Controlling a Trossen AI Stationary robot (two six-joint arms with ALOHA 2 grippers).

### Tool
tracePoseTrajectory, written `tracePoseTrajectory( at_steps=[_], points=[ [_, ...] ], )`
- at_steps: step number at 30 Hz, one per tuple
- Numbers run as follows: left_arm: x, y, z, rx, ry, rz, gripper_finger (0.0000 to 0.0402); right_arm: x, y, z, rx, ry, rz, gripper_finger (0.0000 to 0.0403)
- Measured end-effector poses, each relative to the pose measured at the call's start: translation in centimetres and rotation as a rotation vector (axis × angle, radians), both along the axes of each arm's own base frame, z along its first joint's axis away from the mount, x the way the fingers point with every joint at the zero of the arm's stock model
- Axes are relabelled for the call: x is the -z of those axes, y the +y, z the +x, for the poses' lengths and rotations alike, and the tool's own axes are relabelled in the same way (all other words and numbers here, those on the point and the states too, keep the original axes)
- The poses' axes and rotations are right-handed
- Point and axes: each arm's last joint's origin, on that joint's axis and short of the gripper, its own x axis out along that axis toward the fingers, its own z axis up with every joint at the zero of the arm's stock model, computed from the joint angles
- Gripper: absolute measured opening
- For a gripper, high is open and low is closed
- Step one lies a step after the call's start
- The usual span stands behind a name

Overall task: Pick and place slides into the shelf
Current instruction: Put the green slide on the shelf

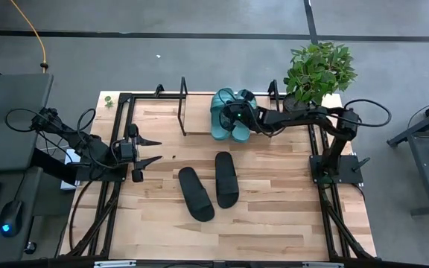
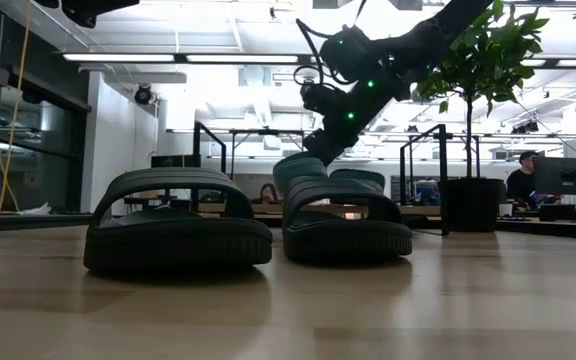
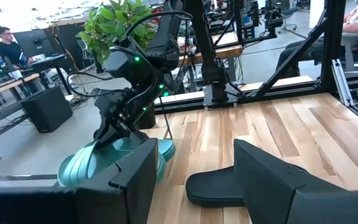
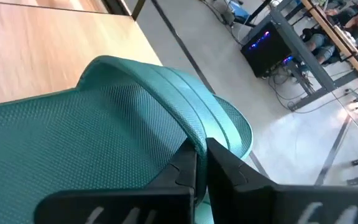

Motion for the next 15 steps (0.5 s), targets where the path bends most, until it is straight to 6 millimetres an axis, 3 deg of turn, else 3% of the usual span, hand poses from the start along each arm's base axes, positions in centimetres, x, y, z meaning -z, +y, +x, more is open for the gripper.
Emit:
tracePoseTrajectory(
  at_steps=[15],
  points=[
    [0.0,0.0,0.0,0.0,-0.001,-0.002,0.0193,0.58,0.19,-0.73,0.019,0.121,0.025,0.0]
  ],
)
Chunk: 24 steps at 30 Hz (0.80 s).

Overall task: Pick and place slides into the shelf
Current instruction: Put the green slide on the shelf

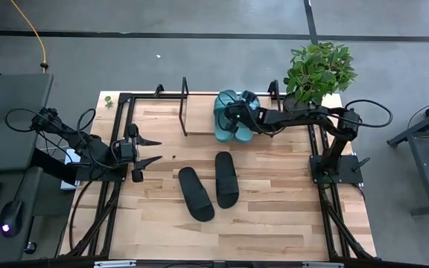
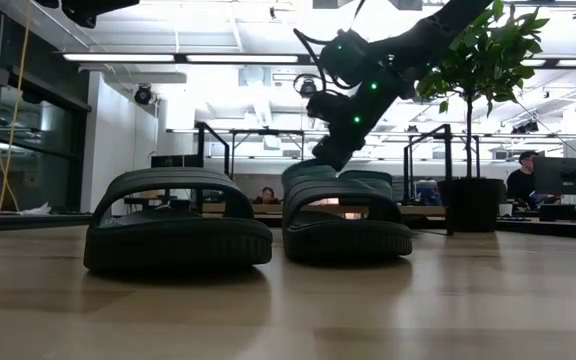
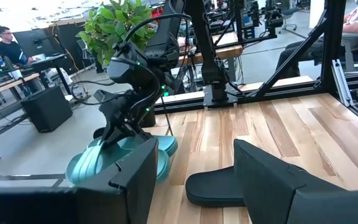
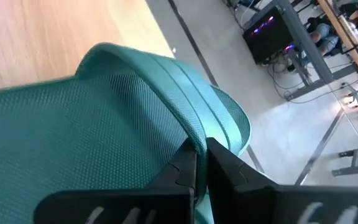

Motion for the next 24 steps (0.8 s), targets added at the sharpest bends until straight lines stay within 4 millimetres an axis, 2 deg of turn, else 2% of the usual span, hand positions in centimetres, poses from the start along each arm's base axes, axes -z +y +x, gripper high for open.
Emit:
tracePoseTrajectory(
  at_steps=[4,15,24],
  points=[
    [0.0,0.0,0.0,0.0,0.0,-0.001,0.0193,-0.4,0.1,-0.5,0.005,0.023,0.009,0.0],
    [0.0,0.0,0.0,0.0,0.0,-0.001,0.0193,-3.0,0.9,-2.6,0.031,0.058,0.026,0.0],
    [0.0,0.0,0.0,0.0,0.0,-0.002,0.0193,-3.0,1.1,-3.2,0.043,0.091,0.054,0.0]
  ],
)
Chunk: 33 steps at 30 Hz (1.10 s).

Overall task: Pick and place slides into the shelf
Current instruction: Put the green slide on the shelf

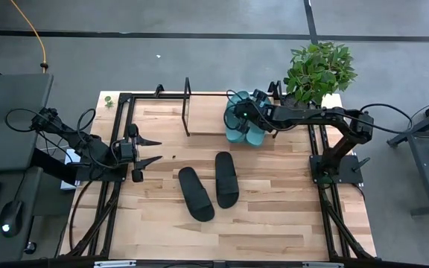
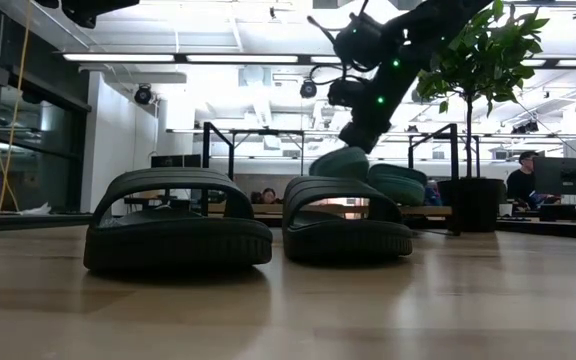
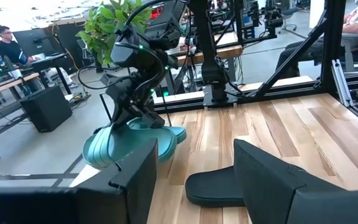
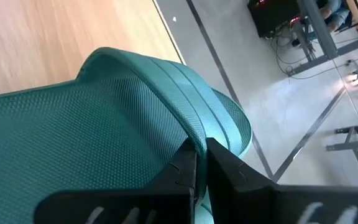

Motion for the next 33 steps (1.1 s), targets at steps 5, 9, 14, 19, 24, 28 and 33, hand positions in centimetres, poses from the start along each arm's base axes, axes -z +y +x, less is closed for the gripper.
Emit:
tracePoseTrajectory(
  at_steps=[5,9,14,19,24,28,33],
  points=[
    [0.0,0.0,0.0,0.0,0.0,-0.001,0.0193,0.4,-0.1,-0.5,0.004,0.051,0.025,0.0],
    [0.0,0.0,0.0,0.0,0.0,0.0,0.0193,0.7,-0.5,-1.1,0.042,0.088,0.055,0.0],
    [0.0,0.0,0.0,0.0,0.0,0.0,0.0193,0.6,-0.9,-1.1,0.056,0.055,0.061,0.0],
    [0.0,0.0,0.0,0.0,0.0,0.0,0.0193,0.1,-1.2,-0.5,0.031,-0.018,0.036,0.0],
    [0.0,0.0,0.0,0.0,0.0,0.0,0.0193,0.0,-1.5,-0.5,0.04,-0.036,0.03,0.0],
    [0.0,0.0,0.0,0.0,0.0,0.0,0.0193,0.4,-2.1,-0.9,0.058,-0.015,0.051,0.0],
    [0.0,0.0,0.0,0.0,0.0,0.0,0.0193,1.0,-2.5,-1.0,0.082,0.004,0.079,0.0]
  ],
)
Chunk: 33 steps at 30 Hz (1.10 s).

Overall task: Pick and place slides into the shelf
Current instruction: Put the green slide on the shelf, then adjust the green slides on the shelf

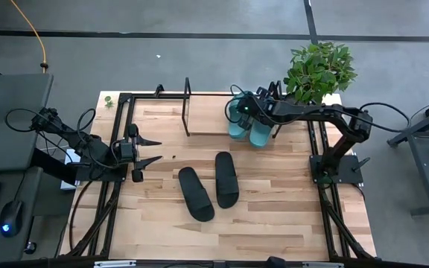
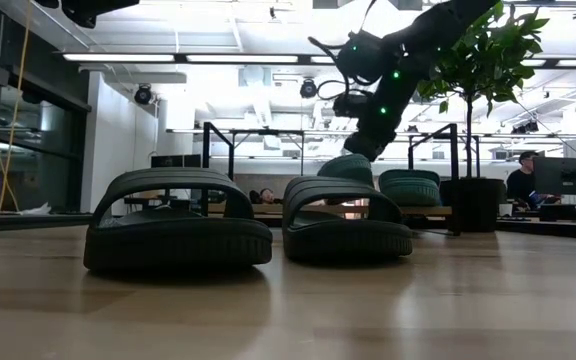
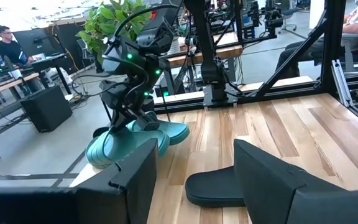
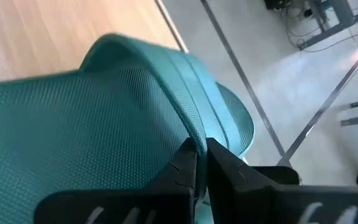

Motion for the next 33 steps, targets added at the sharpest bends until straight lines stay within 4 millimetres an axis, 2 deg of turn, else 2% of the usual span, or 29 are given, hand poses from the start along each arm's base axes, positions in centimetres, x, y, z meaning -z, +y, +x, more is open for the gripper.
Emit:
tracePoseTrajectory(
  at_steps=[6,9,18,23,27,33],
  points=[
    [0.0,0.0,0.0,0.0,0.0,0.0,0.0193,0.7,-0.1,0.1,0.006,0.019,0.013,0.0],
    [0.0,0.0,0.0,0.0,0.0,0.0,0.0193,0.7,-0.1,0.1,0.007,0.02,0.027,0.0013],
    [0.0,0.0,0.0,0.0,0.0,0.0,0.0193,0.8,-0.1,0.0,0.032,0.026,0.004,0.0139],
    [0.0,0.0,0.0,0.0,0.0,0.0,0.0193,0.7,0.0,0.1,0.029,0.025,0.002,0.0188],
    [0.0,0.0,0.0,0.0,0.0,0.0,0.0193,0.3,0.6,0.3,0.03,0.021,-0.026,0.02],
    [0.0,0.0,0.0,0.0,0.0,0.0,0.0193,-1.1,2.3,1.4,0.009,-0.026,-0.021,0.0196]
  ],
)
